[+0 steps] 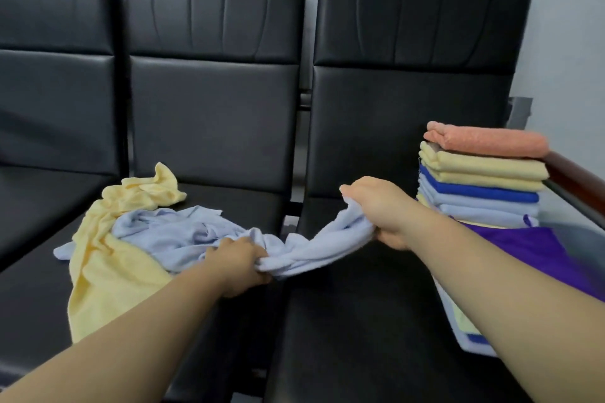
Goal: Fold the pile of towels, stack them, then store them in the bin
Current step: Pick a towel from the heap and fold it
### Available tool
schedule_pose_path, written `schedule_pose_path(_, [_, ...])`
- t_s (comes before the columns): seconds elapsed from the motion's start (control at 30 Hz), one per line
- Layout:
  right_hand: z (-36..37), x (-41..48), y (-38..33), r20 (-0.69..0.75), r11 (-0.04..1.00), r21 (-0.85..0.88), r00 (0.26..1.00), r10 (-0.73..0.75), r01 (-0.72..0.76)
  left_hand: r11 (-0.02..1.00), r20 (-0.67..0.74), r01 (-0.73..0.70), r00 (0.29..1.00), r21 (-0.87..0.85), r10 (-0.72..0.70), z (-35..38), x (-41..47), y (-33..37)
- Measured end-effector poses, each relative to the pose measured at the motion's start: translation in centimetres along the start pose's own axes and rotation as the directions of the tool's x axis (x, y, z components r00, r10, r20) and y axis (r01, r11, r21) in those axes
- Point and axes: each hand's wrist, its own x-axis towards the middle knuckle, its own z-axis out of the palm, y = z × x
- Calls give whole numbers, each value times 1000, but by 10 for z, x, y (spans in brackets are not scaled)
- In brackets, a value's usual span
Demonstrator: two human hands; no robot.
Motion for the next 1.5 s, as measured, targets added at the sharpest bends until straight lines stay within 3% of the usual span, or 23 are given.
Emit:
schedule_pose_path(0.1, [-13,-16,24,104,946,-288,987,-125,150,996,-22,-67,997,60,69,2,4,21])
schedule_pose_path(0.2, [-29,-32,44,208,844,-507,975,-79,176,968,-39,-235,972,-86,232,-11,-10,45])
schedule_pose_path(0.27, [-36,-39,55,210,845,-506,975,-74,173,928,-67,-298,955,-222,290,-22,-24,57])
schedule_pose_path(0.37, [-41,-44,75,128,888,-443,989,-76,125,853,7,-345,926,-391,377,-27,-38,68])
schedule_pose_path(0.5, [-36,-42,101,87,801,-596,996,-16,65,870,234,-325,874,-371,426,-16,-36,74])
schedule_pose_path(0.63, [-27,-30,119,84,756,-654,995,45,21,787,62,-200,955,-584,289,-8,-27,84])
schedule_pose_path(0.7, [-22,-22,127,52,751,-660,998,33,10,831,-57,-187,981,-524,185,-3,-17,88])
schedule_pose_path(0.8, [-15,-13,131,27,705,-709,996,79,-37,937,-192,-169,975,-305,114,4,-6,94])
schedule_pose_path(0.9, [-10,-7,132,73,586,-810,985,159,-35,948,-196,-202,968,-246,155,13,6,98])
schedule_pose_path(1.0, [-15,-6,135,86,647,-762,990,111,-7,939,-191,-317,938,-134,289,21,14,104])
schedule_pose_path(1.13, [-23,-10,137,90,739,-668,995,-39,89,946,-218,-267,950,-185,225,15,23,111])
schedule_pose_path(1.23, [-26,-8,143,95,766,-628,990,-100,137,954,-130,-271,958,-128,255,14,28,114])
schedule_pose_path(1.37, [-23,-4,147,109,787,-604,991,-77,127,946,-19,-313,950,-82,312,16,34,114])
schedule_pose_path(1.5, [-18,-2,141,101,817,-572,995,-18,73,942,-75,-333,941,-44,329,15,33,111])
